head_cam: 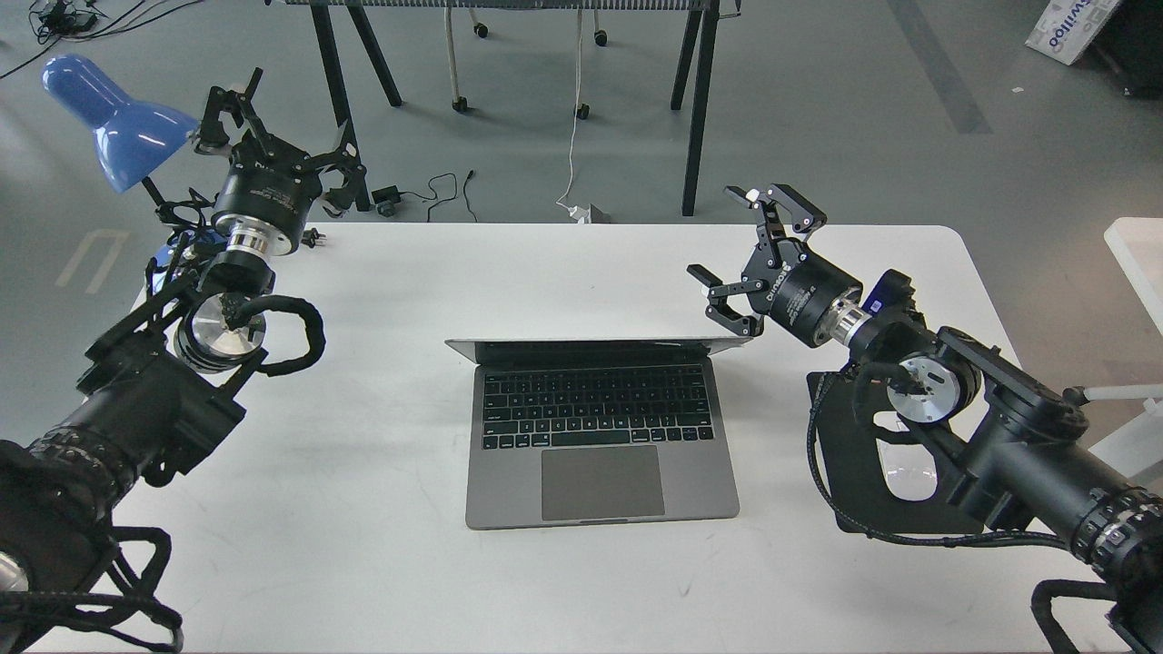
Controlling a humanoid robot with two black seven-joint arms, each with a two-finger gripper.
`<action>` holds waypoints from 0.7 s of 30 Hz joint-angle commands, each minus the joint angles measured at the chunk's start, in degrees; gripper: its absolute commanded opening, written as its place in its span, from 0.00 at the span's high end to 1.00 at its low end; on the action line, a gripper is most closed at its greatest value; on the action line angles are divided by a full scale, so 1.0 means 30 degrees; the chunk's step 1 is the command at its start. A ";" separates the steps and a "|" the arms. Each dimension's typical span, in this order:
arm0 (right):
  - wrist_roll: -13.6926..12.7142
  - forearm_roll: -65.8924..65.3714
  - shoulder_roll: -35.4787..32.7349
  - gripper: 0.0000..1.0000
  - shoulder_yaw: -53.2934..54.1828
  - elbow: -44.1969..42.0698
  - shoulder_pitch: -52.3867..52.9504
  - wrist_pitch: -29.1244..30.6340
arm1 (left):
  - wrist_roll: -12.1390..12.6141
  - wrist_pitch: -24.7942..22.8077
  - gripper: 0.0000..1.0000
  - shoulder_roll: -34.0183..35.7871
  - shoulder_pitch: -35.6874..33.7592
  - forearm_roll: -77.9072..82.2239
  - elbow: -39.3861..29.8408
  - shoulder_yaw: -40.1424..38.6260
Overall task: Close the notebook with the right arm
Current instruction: 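Raise the right gripper and move it over the laptop screen's top edge, then push the laptop screen down toward the keyboard with the right gripper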
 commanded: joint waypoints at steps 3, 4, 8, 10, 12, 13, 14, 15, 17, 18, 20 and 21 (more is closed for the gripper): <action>0.0032 -0.0235 -0.1150 0.00 -0.1965 0.1775 -0.0838 -0.0006 | -0.0003 0.0000 0.00 -0.0001 -0.0001 -0.0001 0.0001 -0.0002; 0.0032 -0.0294 -0.1238 0.00 -0.2521 0.1893 -0.0898 -0.0006 | -0.0002 0.0000 0.00 -0.0001 -0.0001 -0.0001 0.0001 -0.0002; 0.0091 -0.0382 -0.1385 0.00 -0.4281 0.1837 -0.0898 -0.0006 | -0.0002 0.0000 0.00 -0.0001 -0.0001 -0.0001 0.0001 -0.0002; 0.0091 -0.0586 -0.1385 0.00 -0.4955 0.1777 -0.0898 -0.0006 | -0.0002 0.0000 0.00 -0.0001 -0.0001 -0.0001 0.0001 -0.0002; 0.0120 -0.1199 -0.1385 0.00 -0.5600 0.1748 -0.0898 -0.0006 | -0.0002 0.0000 0.00 -0.0001 -0.0001 -0.0001 0.0001 -0.0002; 0.0120 -0.1522 -0.1385 0.00 -0.5835 0.1719 -0.0927 -0.0006 | -0.0002 0.0000 0.00 -0.0001 -0.0001 -0.0001 0.0001 -0.0002; 0.0120 -0.1844 -0.1385 0.00 -0.6069 0.1690 -0.0928 -0.0006 | -0.0002 0.0000 0.00 -0.0001 -0.0001 -0.0001 0.0001 -0.0002; 0.0120 -0.2224 -0.1385 0.00 -0.6246 0.1690 -0.0957 -0.0006 | -0.0002 0.0000 0.00 -0.0001 -0.0001 -0.0001 0.0001 -0.0002; 0.0120 -0.2753 -0.1356 0.00 -0.6423 0.1660 -0.1015 -0.0006 | -0.0003 0.0000 0.00 -0.0001 -0.0001 -0.0001 0.0001 -0.0002; 0.0120 -0.2929 -0.1356 0.00 -0.6481 0.1660 -0.1045 -0.0006 | -0.0002 0.0000 0.00 -0.0001 -0.0001 -0.0001 0.0001 -0.0002; 0.0120 -0.3164 -0.1356 0.00 -0.6511 0.1602 -0.1132 -0.0006 | -0.0002 0.0000 0.00 -0.0001 -0.0001 -0.0001 0.0001 -0.0002; 0.0120 -0.3223 -0.1356 0.00 -0.6511 0.1602 -0.1162 -0.0006 | -0.0031 0.0000 0.00 -0.0001 -0.0001 -0.0001 0.0001 -0.0002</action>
